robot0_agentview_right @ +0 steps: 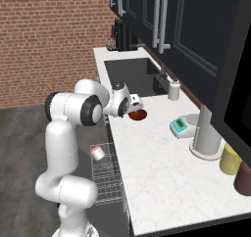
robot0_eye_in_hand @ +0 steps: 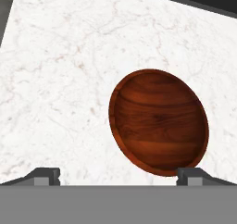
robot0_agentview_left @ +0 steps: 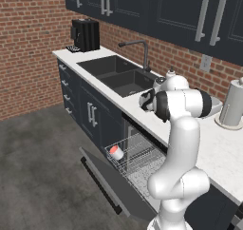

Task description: Pick up the cup and bowl from the counter, place them in the dishwasher, and close the dishwasher door.

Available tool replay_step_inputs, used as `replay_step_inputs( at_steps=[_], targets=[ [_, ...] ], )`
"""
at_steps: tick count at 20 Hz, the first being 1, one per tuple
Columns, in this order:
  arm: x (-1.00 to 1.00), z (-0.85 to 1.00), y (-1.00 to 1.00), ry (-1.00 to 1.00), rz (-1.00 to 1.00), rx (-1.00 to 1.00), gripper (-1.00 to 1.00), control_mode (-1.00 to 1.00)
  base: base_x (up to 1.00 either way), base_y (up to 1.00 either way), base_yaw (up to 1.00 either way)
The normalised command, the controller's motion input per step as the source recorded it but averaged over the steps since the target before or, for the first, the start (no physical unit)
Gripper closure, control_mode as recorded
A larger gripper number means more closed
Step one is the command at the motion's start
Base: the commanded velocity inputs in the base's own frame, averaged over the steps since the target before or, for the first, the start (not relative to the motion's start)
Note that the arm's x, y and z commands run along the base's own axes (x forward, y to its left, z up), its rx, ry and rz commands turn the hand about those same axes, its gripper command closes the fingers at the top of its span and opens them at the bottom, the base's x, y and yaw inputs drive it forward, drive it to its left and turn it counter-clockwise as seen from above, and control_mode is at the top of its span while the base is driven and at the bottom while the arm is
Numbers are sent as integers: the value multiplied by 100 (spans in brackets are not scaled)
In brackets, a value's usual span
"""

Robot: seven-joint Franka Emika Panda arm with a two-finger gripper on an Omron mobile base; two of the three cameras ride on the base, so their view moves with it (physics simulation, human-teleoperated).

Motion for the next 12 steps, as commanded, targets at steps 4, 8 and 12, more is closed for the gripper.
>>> replay_step_inputs(
  at_steps=[4, 8, 12],
  targets=[
    [18, -15, -7, 0, 3, 0, -100, -100, 0, 0, 0],
    [17, -17, -14, 0, 5, 0, -100, -100, 0, 0, 0],
    [21, -17, 0, 0, 4, 0, -100, -100, 0, 0, 0]
  ],
)
